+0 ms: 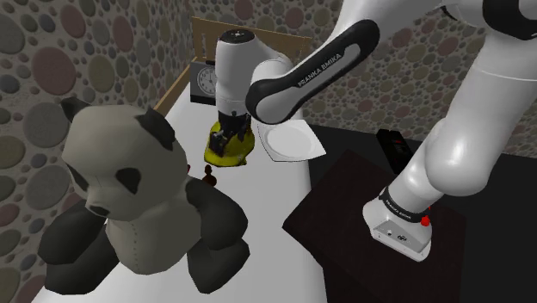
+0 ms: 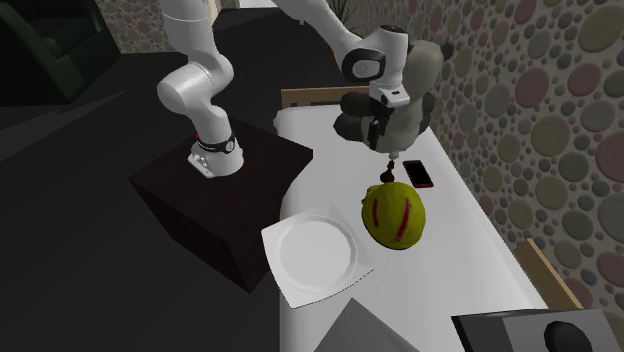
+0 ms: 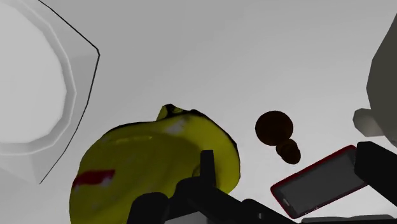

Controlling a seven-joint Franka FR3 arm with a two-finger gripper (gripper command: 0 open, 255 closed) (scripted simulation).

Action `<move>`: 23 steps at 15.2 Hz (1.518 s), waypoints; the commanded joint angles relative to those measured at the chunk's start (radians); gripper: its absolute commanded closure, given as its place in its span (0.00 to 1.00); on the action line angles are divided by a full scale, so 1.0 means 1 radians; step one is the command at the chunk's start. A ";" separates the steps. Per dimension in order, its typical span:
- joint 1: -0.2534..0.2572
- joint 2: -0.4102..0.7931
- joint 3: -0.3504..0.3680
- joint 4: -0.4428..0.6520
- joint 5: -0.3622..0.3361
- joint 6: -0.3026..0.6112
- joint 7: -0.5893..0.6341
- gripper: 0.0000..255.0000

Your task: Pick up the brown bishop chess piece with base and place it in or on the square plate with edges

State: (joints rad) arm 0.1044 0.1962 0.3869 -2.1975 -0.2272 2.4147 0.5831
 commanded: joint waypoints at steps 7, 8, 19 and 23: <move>0.128 0.330 -0.076 0.257 -0.189 0.020 0.185 0.00; 0.136 0.346 -0.081 0.272 -0.195 0.019 0.191 0.00; 0.152 0.427 -0.114 0.289 -0.234 0.082 0.215 0.00; 0.152 0.427 -0.114 0.289 -0.234 0.082 0.215 0.00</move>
State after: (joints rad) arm 0.2567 0.6230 0.2731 -1.9082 -0.4607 2.4962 0.7980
